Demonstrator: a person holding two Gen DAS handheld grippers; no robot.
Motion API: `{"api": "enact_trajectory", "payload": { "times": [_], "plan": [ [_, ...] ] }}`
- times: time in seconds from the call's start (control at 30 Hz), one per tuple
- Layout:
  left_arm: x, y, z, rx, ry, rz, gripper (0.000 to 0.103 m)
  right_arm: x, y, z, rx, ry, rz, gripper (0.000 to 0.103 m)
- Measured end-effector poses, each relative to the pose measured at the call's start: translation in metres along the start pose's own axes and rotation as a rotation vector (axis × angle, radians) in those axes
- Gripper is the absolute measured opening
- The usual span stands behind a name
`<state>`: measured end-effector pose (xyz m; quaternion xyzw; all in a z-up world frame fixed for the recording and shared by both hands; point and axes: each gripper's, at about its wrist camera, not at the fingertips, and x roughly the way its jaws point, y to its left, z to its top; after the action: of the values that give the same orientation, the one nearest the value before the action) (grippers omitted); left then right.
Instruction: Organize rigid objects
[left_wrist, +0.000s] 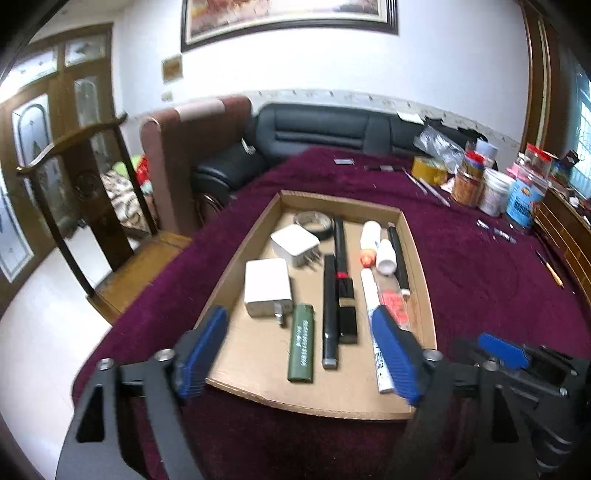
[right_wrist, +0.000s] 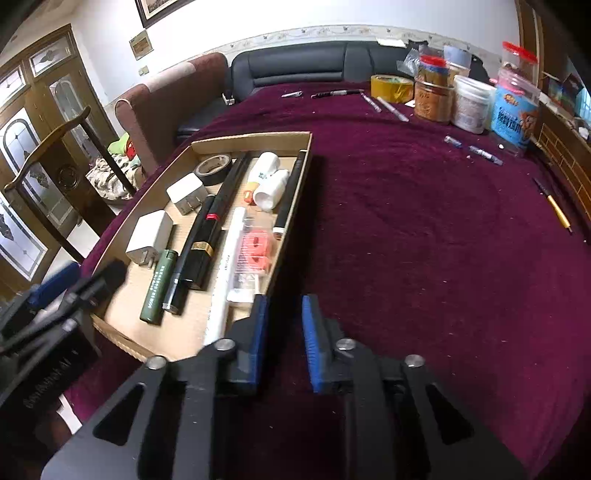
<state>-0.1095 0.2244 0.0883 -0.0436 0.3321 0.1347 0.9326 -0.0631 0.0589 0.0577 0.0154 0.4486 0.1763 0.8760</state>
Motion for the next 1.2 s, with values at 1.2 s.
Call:
{"api": "enact_trajectory", "payload": {
  "times": [1.2],
  "plan": [
    [-0.081, -0.017, -0.004, -0.041, -0.216, 0.028, 0.102, -0.062, -0.005, -0.042, -0.102, -0.193, -0.100, 0.053]
  ]
}}
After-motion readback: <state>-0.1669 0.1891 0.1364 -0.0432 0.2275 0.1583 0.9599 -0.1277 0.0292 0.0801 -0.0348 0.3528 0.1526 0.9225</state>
